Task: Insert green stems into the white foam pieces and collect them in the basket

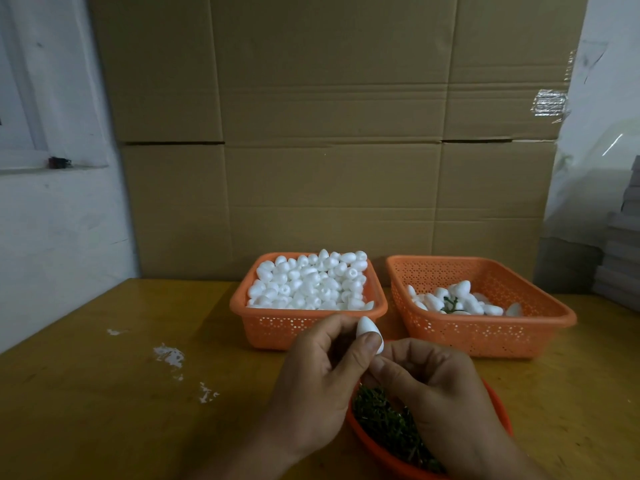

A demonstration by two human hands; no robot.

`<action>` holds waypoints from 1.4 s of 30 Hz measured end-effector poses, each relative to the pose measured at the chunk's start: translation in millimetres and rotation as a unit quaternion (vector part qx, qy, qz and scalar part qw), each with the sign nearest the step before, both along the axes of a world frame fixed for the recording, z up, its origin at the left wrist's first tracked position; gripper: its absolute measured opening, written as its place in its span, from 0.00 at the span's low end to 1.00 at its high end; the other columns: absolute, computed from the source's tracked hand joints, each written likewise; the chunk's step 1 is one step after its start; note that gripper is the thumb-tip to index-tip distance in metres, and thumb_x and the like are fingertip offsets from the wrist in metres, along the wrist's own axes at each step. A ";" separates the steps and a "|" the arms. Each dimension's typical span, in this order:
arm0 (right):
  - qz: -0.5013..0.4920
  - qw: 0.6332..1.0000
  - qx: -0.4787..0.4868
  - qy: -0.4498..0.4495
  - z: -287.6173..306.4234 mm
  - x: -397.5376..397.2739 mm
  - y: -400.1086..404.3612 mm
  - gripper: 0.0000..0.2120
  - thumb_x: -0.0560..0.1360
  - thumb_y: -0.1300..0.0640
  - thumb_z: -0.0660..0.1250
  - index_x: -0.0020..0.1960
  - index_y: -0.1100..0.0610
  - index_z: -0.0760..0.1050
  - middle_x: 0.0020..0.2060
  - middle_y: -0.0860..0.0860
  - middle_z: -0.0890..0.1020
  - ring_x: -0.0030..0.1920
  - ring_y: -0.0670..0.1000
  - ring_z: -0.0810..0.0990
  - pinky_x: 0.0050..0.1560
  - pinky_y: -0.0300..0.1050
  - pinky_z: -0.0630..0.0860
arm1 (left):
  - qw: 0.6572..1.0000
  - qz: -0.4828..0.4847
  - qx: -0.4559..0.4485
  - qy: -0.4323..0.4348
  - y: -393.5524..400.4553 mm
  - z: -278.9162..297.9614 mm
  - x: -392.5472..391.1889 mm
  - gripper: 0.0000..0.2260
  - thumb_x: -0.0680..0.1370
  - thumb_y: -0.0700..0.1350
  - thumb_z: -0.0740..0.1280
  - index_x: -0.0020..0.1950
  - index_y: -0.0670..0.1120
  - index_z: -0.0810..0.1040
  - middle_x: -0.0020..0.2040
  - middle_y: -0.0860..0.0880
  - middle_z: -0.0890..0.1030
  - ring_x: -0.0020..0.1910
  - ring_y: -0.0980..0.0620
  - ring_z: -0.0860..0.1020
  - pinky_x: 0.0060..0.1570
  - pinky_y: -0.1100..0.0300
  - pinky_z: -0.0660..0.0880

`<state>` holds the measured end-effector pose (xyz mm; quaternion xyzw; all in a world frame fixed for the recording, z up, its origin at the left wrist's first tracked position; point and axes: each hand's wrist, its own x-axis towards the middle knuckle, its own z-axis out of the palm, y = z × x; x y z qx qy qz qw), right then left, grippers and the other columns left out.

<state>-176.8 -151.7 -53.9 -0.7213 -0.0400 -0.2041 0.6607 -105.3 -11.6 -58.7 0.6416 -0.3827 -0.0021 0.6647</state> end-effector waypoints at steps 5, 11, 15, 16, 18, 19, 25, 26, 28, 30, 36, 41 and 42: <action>0.000 1.000 0.010 -0.003 -0.8 0.6 -1.2 0.11 0.66 0.50 0.72 0.41 0.56 0.85 0.33 0.56 0.85 0.29 0.44 0.78 0.32 0.33 0.73 | 1.000 0.001 -0.012 0.001 -2.5 -1.2 -1.9 0.08 0.76 0.56 0.69 0.50 0.54 0.82 0.42 0.49 0.84 0.43 0.55 0.83 0.43 0.62 0.78; -0.012 0.998 0.054 0.008 2.7 0.7 -0.9 0.10 0.66 0.53 0.72 0.40 0.59 0.85 0.31 0.55 0.84 0.28 0.44 0.77 0.29 0.35 0.72 | 0.999 -0.027 -0.026 0.021 -4.9 -4.0 -0.4 0.13 0.76 0.56 0.69 0.58 0.54 0.82 0.51 0.49 0.85 0.54 0.51 0.83 0.51 0.57 0.80; -0.073 0.997 0.037 0.008 13.4 2.7 -15.8 0.07 0.73 0.57 0.71 0.40 0.60 0.84 0.32 0.54 0.84 0.31 0.44 0.79 0.33 0.33 0.75 | 1.000 -0.013 0.001 0.026 -5.1 -7.9 0.4 0.20 0.73 0.61 0.70 0.64 0.58 0.79 0.47 0.54 0.82 0.50 0.55 0.82 0.51 0.59 0.79; -0.101 0.995 0.016 0.009 16.1 5.1 -22.8 0.07 0.75 0.59 0.70 0.40 0.60 0.83 0.32 0.53 0.84 0.29 0.43 0.79 0.32 0.32 0.74 | 1.000 0.000 0.014 0.017 -5.3 -9.9 1.1 0.19 0.74 0.60 0.70 0.64 0.58 0.79 0.47 0.53 0.82 0.50 0.54 0.82 0.52 0.58 0.79; -0.170 0.985 -0.036 0.015 20.2 14.9 -41.2 0.08 0.77 0.60 0.69 0.41 0.59 0.83 0.30 0.48 0.84 0.25 0.40 0.77 0.27 0.29 0.71 | 0.999 0.025 0.033 0.000 -5.4 -12.1 1.9 0.16 0.75 0.57 0.70 0.62 0.58 0.79 0.45 0.54 0.81 0.48 0.57 0.81 0.50 0.62 0.78; -0.208 0.975 -0.072 0.019 21.6 21.8 -52.3 0.07 0.77 0.60 0.69 0.41 0.58 0.83 0.29 0.45 0.83 0.24 0.39 0.76 0.24 0.29 0.69 | 0.999 0.034 0.038 -0.003 -5.1 -12.6 2.3 0.14 0.75 0.56 0.70 0.60 0.58 0.79 0.44 0.56 0.80 0.46 0.59 0.80 0.48 0.64 0.77; -0.348 0.880 -0.310 0.092 26.5 76.2 -127.8 0.08 0.77 0.58 0.71 0.38 0.53 0.82 0.30 0.50 0.83 0.27 0.51 0.80 0.29 0.51 0.78 | 0.998 0.039 0.053 -0.004 -5.1 -15.9 5.5 0.08 0.75 0.53 0.70 0.53 0.63 0.79 0.42 0.56 0.80 0.42 0.60 0.79 0.45 0.64 0.77; -0.363 0.861 -0.336 0.113 28.1 84.0 -137.7 0.09 0.76 0.57 0.71 0.37 0.52 0.82 0.30 0.49 0.83 0.28 0.53 0.81 0.30 0.52 0.80 | 0.997 0.043 0.057 -0.008 -5.3 -16.6 6.1 0.08 0.74 0.54 0.70 0.53 0.63 0.79 0.42 0.56 0.81 0.42 0.59 0.79 0.45 0.63 0.77; -0.377 0.831 -0.377 0.158 30.2 96.6 -152.5 0.11 0.75 0.55 0.71 0.34 0.51 0.81 0.28 0.48 0.83 0.29 0.52 0.82 0.29 0.48 0.78 | 0.997 0.046 0.066 -0.017 -5.7 -17.6 7.0 0.09 0.74 0.55 0.70 0.53 0.63 0.79 0.43 0.55 0.81 0.43 0.58 0.80 0.45 0.62 0.78; -0.368 0.812 -0.405 0.202 31.4 105.8 -160.2 0.09 0.74 0.53 0.73 0.35 0.52 0.82 0.30 0.48 0.83 0.30 0.51 0.82 0.31 0.46 0.81 | 0.996 0.043 0.072 -0.021 -5.9 -18.4 7.3 0.08 0.74 0.55 0.70 0.53 0.63 0.79 0.43 0.54 0.81 0.43 0.57 0.80 0.45 0.62 0.78; -0.367 0.775 -0.446 0.256 34.7 117.6 -161.9 0.04 0.74 0.57 0.71 0.40 0.55 0.81 0.35 0.51 0.83 0.34 0.51 0.83 0.38 0.52 0.85 | 0.996 0.033 0.079 -0.011 -6.4 -19.0 5.7 0.08 0.74 0.54 0.70 0.52 0.63 0.79 0.42 0.55 0.80 0.43 0.57 0.80 0.44 0.62 0.78; -0.360 0.759 -0.466 0.277 35.4 113.5 -157.7 0.07 0.76 0.55 0.70 0.41 0.56 0.78 0.36 0.52 0.81 0.35 0.50 0.81 0.39 0.46 0.84 | 0.996 0.027 0.083 -0.008 -6.0 -18.4 4.1 0.08 0.73 0.54 0.70 0.52 0.62 0.80 0.40 0.58 0.79 0.40 0.61 0.78 0.43 0.65 0.77; -0.360 0.758 -0.467 0.278 35.9 111.9 -156.2 0.07 0.76 0.55 0.70 0.41 0.56 0.78 0.35 0.52 0.81 0.34 0.50 0.81 0.37 0.45 0.83 | 0.996 0.026 0.086 -0.009 -5.7 -18.3 4.2 0.08 0.73 0.54 0.70 0.52 0.62 0.80 0.40 0.58 0.79 0.41 0.61 0.78 0.44 0.64 0.77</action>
